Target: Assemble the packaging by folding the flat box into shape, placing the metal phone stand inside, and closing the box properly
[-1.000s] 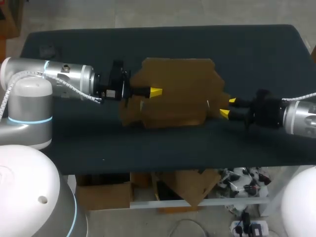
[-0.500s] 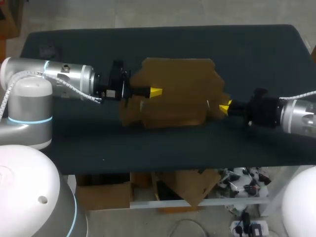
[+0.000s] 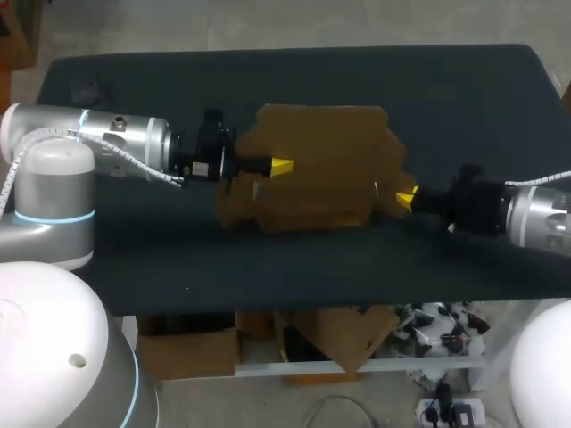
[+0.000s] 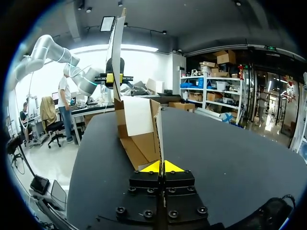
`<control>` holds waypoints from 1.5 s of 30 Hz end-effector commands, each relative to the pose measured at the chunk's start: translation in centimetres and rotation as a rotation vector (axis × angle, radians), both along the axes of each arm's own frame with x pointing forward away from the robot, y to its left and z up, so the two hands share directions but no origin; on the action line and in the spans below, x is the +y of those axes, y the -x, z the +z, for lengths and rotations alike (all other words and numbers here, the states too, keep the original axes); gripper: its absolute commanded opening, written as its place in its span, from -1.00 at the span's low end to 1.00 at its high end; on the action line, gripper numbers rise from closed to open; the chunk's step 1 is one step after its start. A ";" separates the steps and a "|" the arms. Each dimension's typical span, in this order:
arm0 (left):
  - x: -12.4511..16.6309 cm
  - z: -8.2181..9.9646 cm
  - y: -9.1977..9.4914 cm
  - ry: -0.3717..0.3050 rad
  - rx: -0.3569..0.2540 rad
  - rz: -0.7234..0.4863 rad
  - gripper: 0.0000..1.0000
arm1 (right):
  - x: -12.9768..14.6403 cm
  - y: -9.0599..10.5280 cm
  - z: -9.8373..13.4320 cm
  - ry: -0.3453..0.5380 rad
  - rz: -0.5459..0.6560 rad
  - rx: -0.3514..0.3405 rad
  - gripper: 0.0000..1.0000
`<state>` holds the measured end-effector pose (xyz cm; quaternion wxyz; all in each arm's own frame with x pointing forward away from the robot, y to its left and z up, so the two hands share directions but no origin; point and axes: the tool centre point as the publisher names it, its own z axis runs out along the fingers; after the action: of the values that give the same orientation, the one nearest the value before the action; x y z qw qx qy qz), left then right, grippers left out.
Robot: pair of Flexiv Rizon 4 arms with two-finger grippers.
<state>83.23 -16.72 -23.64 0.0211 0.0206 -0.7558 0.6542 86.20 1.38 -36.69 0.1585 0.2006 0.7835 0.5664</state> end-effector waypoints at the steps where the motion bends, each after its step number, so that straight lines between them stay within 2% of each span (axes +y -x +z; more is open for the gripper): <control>1: 0.0 -0.4 -0.1 0.000 0.001 -0.002 -1.00 | 0.1 0.4 -0.1 -0.001 -0.008 -0.006 -1.00; 17: 0.0 -0.4 -0.1 0.000 0.001 -0.002 -1.00 | 0.9 1.4 0.0 -0.011 -0.045 -0.013 -0.99; 24: 0.0 -0.4 -0.1 0.000 0.001 -0.002 -1.00 | 1.5 1.9 0.0 -0.011 -0.067 -0.018 -0.77; 33: 0.0 -0.4 -0.1 0.000 0.001 -0.002 -1.00 | 2.2 2.2 0.1 -0.019 -0.079 -0.019 -0.69; 38: 0.0 -0.4 -0.1 0.000 0.001 -0.002 -1.00 | 2.4 2.4 0.0 -0.024 -0.085 -0.017 -0.51; 45: 0.0 -0.4 -0.1 0.000 0.001 -0.002 -1.00 | 2.8 2.6 0.0 -0.029 -0.093 -0.015 -0.45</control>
<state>83.25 -16.67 -23.64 0.0211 0.0206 -0.7558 0.6542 83.73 3.83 -36.51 0.1839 0.2335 0.7652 0.5711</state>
